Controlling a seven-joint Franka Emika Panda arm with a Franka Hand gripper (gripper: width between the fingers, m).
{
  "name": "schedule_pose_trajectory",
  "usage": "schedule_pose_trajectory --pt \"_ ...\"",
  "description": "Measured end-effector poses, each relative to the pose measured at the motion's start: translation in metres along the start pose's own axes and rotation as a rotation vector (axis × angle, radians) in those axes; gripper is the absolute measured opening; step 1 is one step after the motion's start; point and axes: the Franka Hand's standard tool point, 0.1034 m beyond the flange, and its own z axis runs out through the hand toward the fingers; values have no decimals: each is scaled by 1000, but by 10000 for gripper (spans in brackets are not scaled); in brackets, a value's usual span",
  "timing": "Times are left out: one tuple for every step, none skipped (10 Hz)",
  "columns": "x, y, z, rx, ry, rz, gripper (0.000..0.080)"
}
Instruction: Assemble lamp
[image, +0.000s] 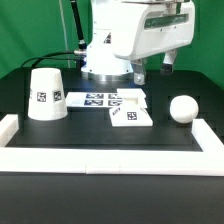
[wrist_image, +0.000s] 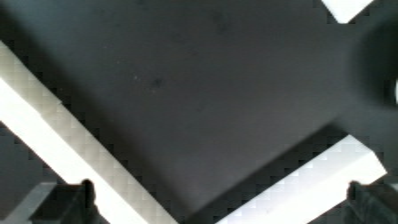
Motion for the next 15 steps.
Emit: schedule_pose_trajectory --pt "0 0 0 0 0 0 700" --pt "0 0 0 0 0 0 700" --pt "0 0 0 0 0 0 700" --pt "0 0 0 0 0 0 700" --pt "0 0 0 0 0 0 700" --pt "-3 1 0 -8 12 23 700" --pt "-17 -3 0 -28 30 89 700" --pt "-34 -14 0 -35 34 184 700" --pt "-47 -29 5 -23 18 309 700" --pt "-54 -34 11 -11 6 348 700" --pt "-58 -33 13 -4 4 358 700" --pt "-57 -33 12 -5 5 355 700" --pt "-57 -33 13 -5 5 355 700" --pt "-57 -33 13 -5 5 355 700" --pt "-59 -33 13 -2 9 378 700"
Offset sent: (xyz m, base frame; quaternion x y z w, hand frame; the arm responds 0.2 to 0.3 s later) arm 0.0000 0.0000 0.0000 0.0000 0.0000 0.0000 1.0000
